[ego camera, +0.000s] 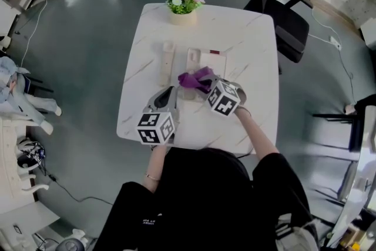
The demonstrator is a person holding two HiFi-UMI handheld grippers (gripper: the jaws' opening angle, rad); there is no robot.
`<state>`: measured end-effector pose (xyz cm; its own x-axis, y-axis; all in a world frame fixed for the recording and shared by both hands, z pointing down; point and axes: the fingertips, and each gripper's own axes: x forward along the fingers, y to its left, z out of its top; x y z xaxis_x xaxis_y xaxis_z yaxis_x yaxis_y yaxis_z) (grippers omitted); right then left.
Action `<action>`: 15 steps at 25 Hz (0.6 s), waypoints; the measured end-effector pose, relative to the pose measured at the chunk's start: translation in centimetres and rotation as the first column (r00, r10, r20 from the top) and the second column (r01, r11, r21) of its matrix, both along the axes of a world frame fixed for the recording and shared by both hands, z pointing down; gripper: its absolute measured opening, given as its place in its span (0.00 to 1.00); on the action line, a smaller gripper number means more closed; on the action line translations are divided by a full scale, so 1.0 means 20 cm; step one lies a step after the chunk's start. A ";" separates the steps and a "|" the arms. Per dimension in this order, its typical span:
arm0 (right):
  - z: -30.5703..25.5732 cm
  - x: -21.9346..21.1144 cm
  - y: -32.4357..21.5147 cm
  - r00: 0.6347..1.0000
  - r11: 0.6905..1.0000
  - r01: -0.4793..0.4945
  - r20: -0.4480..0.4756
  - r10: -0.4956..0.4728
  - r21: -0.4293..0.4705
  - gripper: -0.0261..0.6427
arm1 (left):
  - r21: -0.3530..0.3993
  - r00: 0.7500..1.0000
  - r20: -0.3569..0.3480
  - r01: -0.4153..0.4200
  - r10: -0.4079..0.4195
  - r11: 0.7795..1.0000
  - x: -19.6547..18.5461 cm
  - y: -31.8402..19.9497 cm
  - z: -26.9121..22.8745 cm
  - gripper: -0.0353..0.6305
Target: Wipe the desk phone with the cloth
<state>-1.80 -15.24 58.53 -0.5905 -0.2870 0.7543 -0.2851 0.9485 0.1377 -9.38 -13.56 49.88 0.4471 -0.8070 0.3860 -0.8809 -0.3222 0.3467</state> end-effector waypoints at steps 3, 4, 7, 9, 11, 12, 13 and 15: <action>0.00 0.00 0.02 1.000 1.000 0.007 0.000 -0.007 -0.012 0.09 | 0.004 1.000 0.001 -0.001 0.001 1.000 0.00 0.00 -0.01 0.05; 0.00 0.00 0.03 1.000 1.000 0.010 -0.001 -0.010 -0.016 0.09 | 0.005 1.000 0.002 -0.001 0.001 1.000 0.00 0.00 -0.01 0.05; 0.01 -0.01 0.05 1.000 0.999 0.018 -0.004 -0.018 -0.036 0.09 | 0.007 1.000 0.000 0.000 0.000 1.000 0.00 0.00 -0.02 0.05; 0.01 -0.01 0.07 1.000 0.998 0.024 -0.006 -0.025 -0.050 0.09 | 0.009 1.000 0.000 0.000 0.000 1.000 0.00 0.00 -0.02 0.05; 0.02 -0.01 0.09 1.000 0.997 0.029 -0.007 -0.030 -0.065 0.09 | 0.010 1.000 -0.001 -0.001 0.001 1.000 0.00 0.00 -0.02 0.05; 0.02 -0.01 0.10 0.999 0.997 0.031 -0.007 -0.031 -0.071 0.09 | 0.011 1.000 -0.002 -0.002 0.002 1.000 0.00 0.00 -0.02 0.05; 0.02 -0.01 0.11 0.999 0.997 0.032 -0.007 -0.033 -0.077 0.09 | 0.012 1.000 -0.003 -0.003 0.003 1.000 0.00 0.00 -0.02 0.05; 0.03 -0.01 0.13 0.999 0.995 0.037 -0.008 -0.038 -0.091 0.09 | 0.015 1.000 -0.004 -0.007 0.007 1.000 0.01 0.00 -0.03 0.05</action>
